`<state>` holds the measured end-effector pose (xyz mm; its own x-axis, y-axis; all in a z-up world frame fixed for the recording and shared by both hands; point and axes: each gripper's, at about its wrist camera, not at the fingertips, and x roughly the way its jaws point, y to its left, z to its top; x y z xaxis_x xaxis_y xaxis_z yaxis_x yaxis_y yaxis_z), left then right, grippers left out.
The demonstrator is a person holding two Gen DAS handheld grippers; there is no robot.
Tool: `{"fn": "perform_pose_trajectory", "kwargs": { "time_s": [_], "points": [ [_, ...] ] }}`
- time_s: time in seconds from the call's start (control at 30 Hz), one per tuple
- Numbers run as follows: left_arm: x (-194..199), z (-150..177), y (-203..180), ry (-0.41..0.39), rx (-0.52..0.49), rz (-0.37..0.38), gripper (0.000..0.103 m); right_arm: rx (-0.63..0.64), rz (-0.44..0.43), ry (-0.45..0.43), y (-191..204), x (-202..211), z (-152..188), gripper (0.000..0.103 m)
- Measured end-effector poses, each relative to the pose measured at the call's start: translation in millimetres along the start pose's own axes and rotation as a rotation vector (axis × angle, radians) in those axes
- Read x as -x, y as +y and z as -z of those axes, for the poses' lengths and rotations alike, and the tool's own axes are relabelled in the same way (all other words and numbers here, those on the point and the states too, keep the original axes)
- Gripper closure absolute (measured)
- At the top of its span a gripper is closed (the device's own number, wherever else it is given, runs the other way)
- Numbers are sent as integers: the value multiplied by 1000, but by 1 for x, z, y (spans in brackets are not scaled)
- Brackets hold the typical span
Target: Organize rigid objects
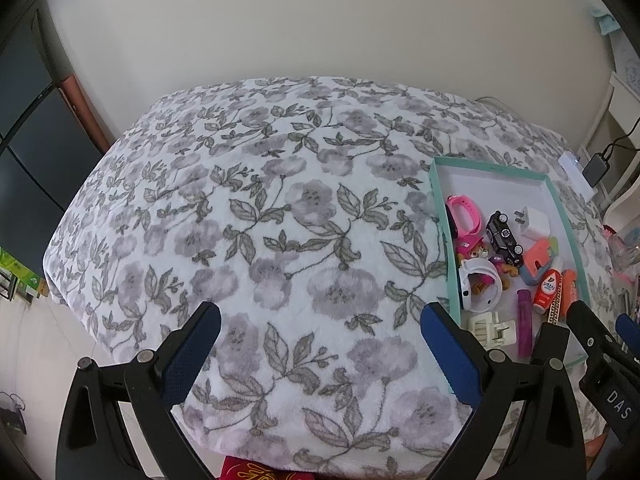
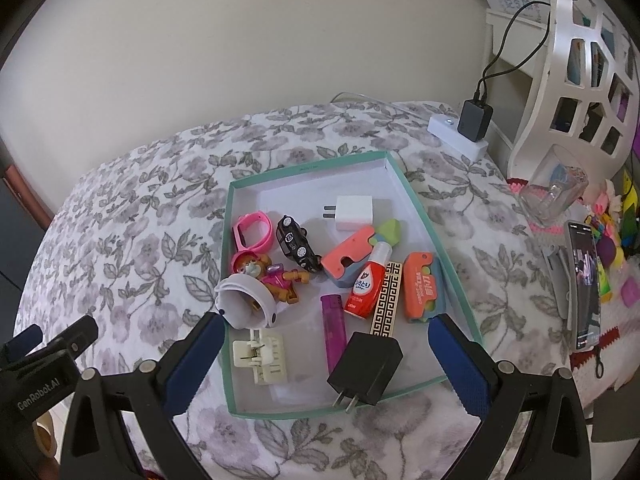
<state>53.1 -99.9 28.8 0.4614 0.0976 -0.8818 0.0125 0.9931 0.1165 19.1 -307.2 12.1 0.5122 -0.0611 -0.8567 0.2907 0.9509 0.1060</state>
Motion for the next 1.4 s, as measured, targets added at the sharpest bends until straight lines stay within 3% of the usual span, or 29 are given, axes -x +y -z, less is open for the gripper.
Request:
{"fn": "perform_pose_trajectory", "kwargs": {
  "time_s": [1.4],
  "points": [
    [-4, -1, 3, 15, 26, -21, 3, 52, 8, 19, 4, -5, 1, 0]
  ]
}}
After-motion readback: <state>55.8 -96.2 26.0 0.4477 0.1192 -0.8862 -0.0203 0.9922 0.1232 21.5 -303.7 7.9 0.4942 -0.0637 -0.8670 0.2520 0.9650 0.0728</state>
